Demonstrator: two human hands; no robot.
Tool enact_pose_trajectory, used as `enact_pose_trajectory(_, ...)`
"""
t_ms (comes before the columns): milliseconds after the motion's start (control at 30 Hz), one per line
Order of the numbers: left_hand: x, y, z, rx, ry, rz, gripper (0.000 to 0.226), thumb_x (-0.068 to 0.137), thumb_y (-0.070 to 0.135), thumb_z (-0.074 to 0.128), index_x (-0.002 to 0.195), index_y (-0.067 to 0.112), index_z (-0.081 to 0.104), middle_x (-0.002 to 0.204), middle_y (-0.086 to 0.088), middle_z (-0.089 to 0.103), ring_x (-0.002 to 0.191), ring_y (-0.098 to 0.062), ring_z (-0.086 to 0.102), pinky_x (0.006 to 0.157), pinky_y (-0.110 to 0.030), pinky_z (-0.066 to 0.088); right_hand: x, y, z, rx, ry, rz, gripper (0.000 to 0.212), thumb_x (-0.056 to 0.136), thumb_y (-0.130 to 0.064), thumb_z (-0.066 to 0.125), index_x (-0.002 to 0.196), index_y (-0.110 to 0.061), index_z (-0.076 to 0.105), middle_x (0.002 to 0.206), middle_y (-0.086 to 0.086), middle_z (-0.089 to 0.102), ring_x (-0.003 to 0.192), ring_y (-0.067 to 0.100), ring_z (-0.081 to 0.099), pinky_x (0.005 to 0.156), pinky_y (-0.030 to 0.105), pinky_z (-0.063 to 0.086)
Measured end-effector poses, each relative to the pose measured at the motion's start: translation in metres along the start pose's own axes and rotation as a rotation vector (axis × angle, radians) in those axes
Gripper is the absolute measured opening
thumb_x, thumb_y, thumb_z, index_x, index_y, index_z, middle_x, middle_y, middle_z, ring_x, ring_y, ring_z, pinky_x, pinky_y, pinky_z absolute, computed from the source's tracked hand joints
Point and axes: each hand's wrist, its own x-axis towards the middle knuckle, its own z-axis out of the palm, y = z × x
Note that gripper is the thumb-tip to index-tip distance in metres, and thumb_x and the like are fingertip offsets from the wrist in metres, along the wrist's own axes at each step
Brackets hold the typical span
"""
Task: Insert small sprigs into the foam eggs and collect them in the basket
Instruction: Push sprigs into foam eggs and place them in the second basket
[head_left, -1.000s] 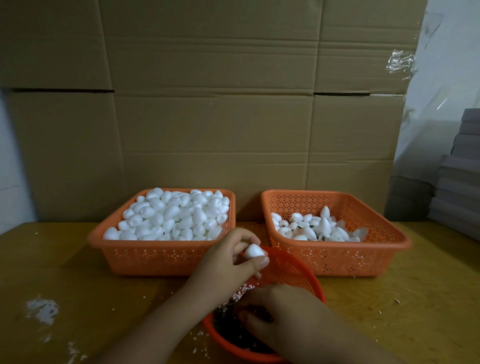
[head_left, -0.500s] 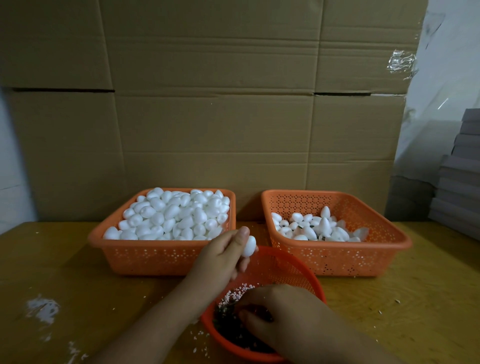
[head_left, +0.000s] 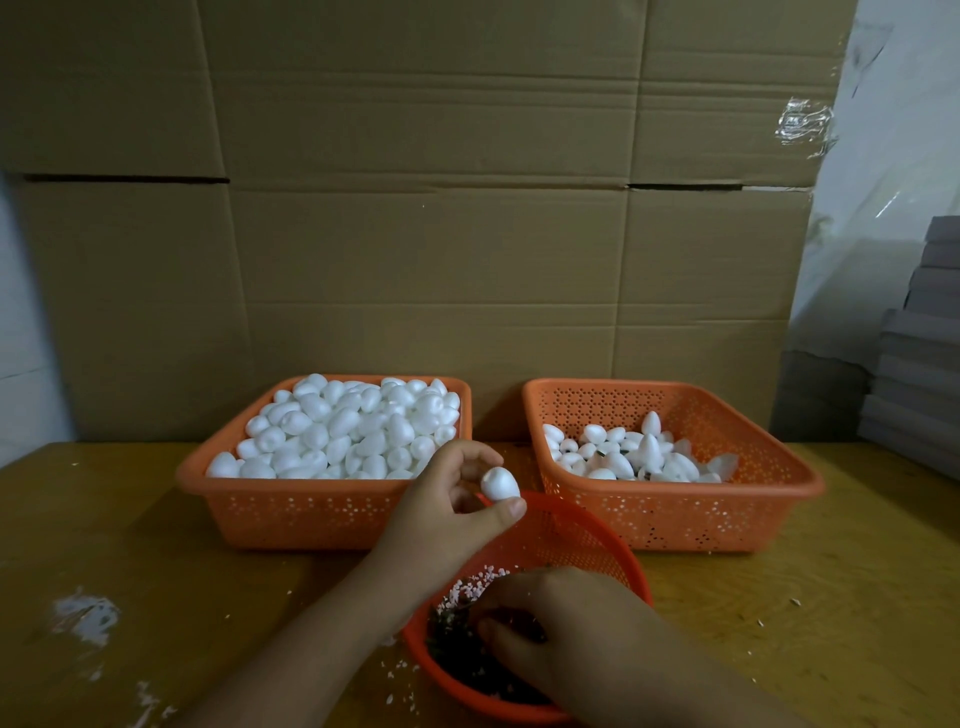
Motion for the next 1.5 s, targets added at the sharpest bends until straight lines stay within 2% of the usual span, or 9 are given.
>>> enact_pose_trajectory(267, -0.0037, 0.0042, 0.0011, 0.114, -0.036, 0.093, 0.027, 0.08, 0.003, 0.075, 0.095, 0.023, 0.064, 0.081, 0.018, 0.068, 0.073, 0.002, 0.062, 0.068, -0.012, 0.046, -0.0001, -0.0005, 0.0003, -0.007, 0.003, 0.001, 0.028, 0.091, -0.047, 0.046, 0.119, -0.048, 0.047, 0.108, -0.012, 0.066, 0.096, 0.005, 0.059, 0.08, 0.025, 0.049)
enact_pose_trajectory(433, -0.0029, 0.0011, 0.0019, 0.089, -0.049, 0.108, 0.033, 0.082, 0.0, 0.072, 0.095, 0.03, 0.067, 0.101, 0.01, 0.069, 0.094, -0.009, 0.071, 0.076, -0.025, 0.054, -0.0001, -0.0002, 0.001, -0.017, 0.002, 0.009, 0.027, 0.091, -0.047, 0.045, 0.117, -0.044, 0.052, 0.107, -0.01, 0.067, 0.094, 0.007, 0.061, 0.081, 0.027, 0.05)
enact_pose_trajectory(600, -0.0009, -0.0005, 0.0014, 0.147, -0.065, 0.131, 0.05, 0.082, -0.005, 0.068, 0.096, 0.044, 0.069, 0.103, 0.015, 0.07, 0.091, -0.006, 0.069, 0.078, -0.025, 0.053, -0.0002, 0.0001, 0.0002, -0.008, 0.01, 0.001, 0.028, 0.091, -0.046, 0.046, 0.119, -0.046, 0.05, 0.108, -0.011, 0.067, 0.097, 0.006, 0.059, 0.078, 0.022, 0.047)
enact_pose_trajectory(933, -0.0004, -0.001, 0.001, 0.187, -0.038, 0.154, 0.043, 0.071, 0.007, 0.054, 0.093, 0.037, 0.074, 0.103, 0.016, 0.063, 0.099, -0.01, 0.064, 0.085, -0.04, 0.056, 0.0003, -0.0006, 0.0003, -0.004, 0.017, 0.0, 0.027, 0.09, -0.046, 0.047, 0.117, -0.047, 0.05, 0.107, -0.011, 0.067, 0.095, 0.006, 0.06, 0.077, 0.023, 0.048)
enact_pose_trajectory(1100, 0.0001, -0.0004, 0.0006, 0.122, -0.039, 0.105, 0.037, 0.069, 0.013, 0.054, 0.094, 0.03, 0.075, 0.103, 0.011, 0.066, 0.095, -0.01, 0.064, 0.079, -0.032, 0.055, 0.0005, 0.0001, -0.0001, -0.018, 0.004, 0.009, 0.027, 0.091, -0.047, 0.045, 0.116, -0.042, 0.054, 0.107, -0.009, 0.067, 0.095, 0.008, 0.061, 0.081, 0.028, 0.05)
enact_pose_trajectory(1233, -0.0001, 0.0023, 0.0005, 0.062, -0.045, 0.107, 0.021, 0.081, 0.026, 0.062, 0.096, 0.028, 0.077, 0.105, 0.004, 0.065, 0.087, -0.006, 0.063, 0.068, -0.019, 0.051, 0.0007, 0.0003, 0.0008, -0.021, -0.002, 0.008, 0.03, 0.091, -0.047, 0.044, 0.118, -0.04, 0.055, 0.11, -0.01, 0.067, 0.097, 0.007, 0.061, 0.084, 0.029, 0.05)
enact_pose_trajectory(1300, -0.0004, 0.0018, -0.0001, 0.093, -0.047, 0.128, 0.017, 0.09, 0.019, 0.066, 0.1, 0.028, 0.076, 0.105, 0.006, 0.066, 0.09, -0.005, 0.063, 0.07, -0.02, 0.052, 0.0006, 0.0002, 0.0006, -0.016, -0.001, 0.008, 0.03, 0.091, -0.047, 0.044, 0.117, -0.04, 0.055, 0.109, -0.009, 0.068, 0.096, 0.007, 0.062, 0.083, 0.029, 0.05)
enact_pose_trajectory(1400, -0.0008, 0.0003, -0.0003, 0.15, -0.04, 0.123, 0.03, 0.089, 0.009, 0.069, 0.105, 0.033, 0.071, 0.105, 0.015, 0.068, 0.101, -0.003, 0.063, 0.084, -0.026, 0.052, 0.0002, -0.0003, -0.0004, 0.001, 0.01, 0.0, 0.029, 0.091, -0.046, 0.045, 0.119, -0.044, 0.051, 0.109, -0.01, 0.067, 0.097, 0.006, 0.06, 0.082, 0.027, 0.05)
enact_pose_trajectory(1500, -0.0015, 0.0003, 0.0008, 0.137, -0.044, 0.096, 0.043, 0.083, 0.009, 0.074, 0.113, 0.037, 0.062, 0.1, 0.019, 0.067, 0.098, -0.001, 0.064, 0.084, -0.021, 0.049, -0.0002, -0.0007, -0.0007, 0.002, 0.018, -0.006, 0.029, 0.091, -0.046, 0.046, 0.119, -0.047, 0.047, 0.108, -0.012, 0.067, 0.099, 0.003, 0.056, 0.078, 0.024, 0.049)
